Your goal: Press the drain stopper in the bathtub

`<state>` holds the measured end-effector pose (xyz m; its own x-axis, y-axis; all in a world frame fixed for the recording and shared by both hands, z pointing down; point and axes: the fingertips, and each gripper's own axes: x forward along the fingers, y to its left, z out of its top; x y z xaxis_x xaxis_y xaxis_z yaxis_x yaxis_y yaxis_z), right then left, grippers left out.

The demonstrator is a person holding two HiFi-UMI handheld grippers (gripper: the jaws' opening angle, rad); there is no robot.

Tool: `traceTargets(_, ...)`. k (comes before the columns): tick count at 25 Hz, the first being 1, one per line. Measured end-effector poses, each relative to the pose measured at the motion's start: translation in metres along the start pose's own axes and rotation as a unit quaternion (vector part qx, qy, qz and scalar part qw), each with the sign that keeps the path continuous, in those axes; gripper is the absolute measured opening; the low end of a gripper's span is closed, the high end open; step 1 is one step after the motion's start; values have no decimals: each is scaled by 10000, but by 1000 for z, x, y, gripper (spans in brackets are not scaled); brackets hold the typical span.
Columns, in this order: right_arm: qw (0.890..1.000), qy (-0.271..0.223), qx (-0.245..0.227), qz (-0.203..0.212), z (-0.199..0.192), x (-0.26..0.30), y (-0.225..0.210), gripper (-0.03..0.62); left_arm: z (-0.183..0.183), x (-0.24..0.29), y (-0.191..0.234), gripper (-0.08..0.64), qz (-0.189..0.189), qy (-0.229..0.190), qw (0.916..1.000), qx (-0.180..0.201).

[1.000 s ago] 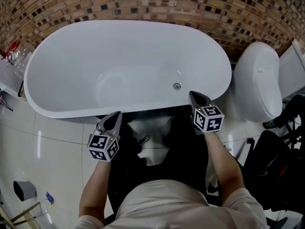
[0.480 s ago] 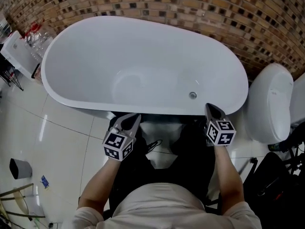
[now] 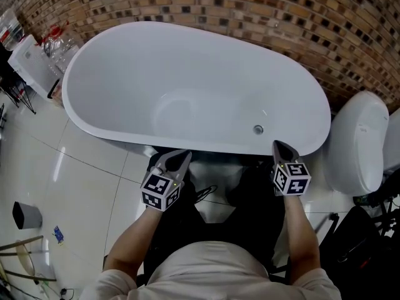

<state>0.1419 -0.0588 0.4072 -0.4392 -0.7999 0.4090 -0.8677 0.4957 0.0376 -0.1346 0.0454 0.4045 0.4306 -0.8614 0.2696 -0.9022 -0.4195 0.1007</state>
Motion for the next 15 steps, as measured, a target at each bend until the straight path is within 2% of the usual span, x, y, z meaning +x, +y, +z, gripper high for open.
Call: traceTargets(15,9999,46,-161,36,0,1,4,17,0,0,0,8,-15,2,10000,-13)
